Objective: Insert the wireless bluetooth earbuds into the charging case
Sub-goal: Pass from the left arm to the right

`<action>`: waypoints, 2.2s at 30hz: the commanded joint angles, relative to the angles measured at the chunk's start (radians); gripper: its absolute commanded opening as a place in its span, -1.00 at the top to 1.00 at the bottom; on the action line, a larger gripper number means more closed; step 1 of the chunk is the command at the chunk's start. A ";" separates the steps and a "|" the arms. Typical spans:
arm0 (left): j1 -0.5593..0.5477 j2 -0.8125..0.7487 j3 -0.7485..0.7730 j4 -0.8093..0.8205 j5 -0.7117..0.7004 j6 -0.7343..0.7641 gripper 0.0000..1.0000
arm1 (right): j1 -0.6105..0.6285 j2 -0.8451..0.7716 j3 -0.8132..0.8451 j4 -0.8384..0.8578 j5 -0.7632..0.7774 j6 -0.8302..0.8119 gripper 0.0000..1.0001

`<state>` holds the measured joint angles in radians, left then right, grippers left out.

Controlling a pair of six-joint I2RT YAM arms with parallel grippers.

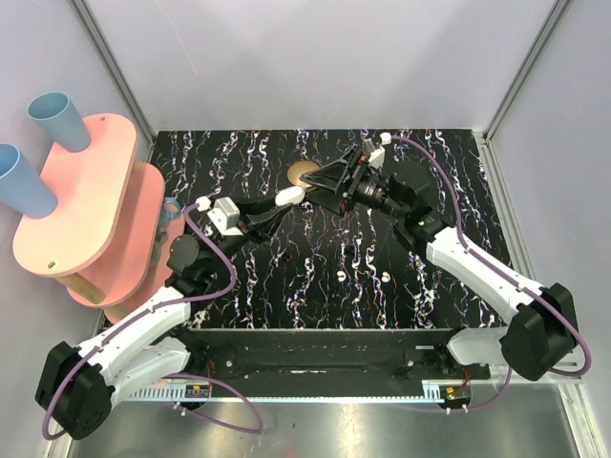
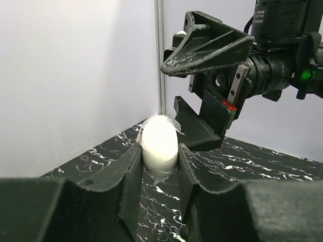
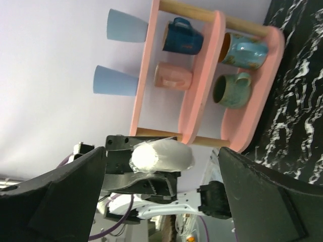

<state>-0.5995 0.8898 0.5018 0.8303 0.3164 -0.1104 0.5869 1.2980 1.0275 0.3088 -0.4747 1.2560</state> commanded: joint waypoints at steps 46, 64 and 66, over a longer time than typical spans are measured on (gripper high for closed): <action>-0.019 0.067 0.055 0.046 -0.011 -0.002 0.01 | 0.002 0.130 0.005 0.355 -0.246 0.289 0.64; -0.019 0.087 0.057 0.153 -0.020 -0.044 -0.23 | 0.001 0.141 -0.001 0.314 -0.229 0.256 0.67; -0.019 0.090 0.060 0.156 -0.014 -0.049 -0.22 | 0.001 0.141 -0.003 0.314 -0.228 0.258 0.67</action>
<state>-0.6151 0.9737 0.5297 0.8921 0.3050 -0.1318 0.5827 1.4395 1.0260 0.6006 -0.6994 1.5261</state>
